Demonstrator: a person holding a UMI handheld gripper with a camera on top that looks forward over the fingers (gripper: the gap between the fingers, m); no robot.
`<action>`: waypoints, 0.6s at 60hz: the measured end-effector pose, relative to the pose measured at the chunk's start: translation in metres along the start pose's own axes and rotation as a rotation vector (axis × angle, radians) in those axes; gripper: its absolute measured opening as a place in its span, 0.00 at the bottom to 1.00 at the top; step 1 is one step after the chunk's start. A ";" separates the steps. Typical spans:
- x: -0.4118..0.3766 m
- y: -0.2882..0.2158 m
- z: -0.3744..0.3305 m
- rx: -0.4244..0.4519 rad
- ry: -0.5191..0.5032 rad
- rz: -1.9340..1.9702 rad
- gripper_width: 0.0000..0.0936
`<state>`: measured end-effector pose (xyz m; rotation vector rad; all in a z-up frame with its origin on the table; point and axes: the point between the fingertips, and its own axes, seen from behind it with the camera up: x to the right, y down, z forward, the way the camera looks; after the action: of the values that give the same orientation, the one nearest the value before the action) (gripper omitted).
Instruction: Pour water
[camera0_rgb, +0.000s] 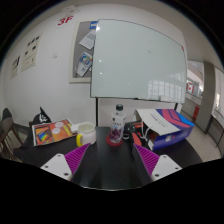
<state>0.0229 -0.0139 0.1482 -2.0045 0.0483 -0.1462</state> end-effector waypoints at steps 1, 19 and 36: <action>-0.001 0.003 -0.011 -0.004 0.004 -0.002 0.90; -0.020 0.038 -0.179 -0.024 0.022 -0.010 0.90; -0.020 0.044 -0.230 -0.003 0.036 -0.042 0.90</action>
<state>-0.0240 -0.2372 0.2026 -2.0063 0.0288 -0.2091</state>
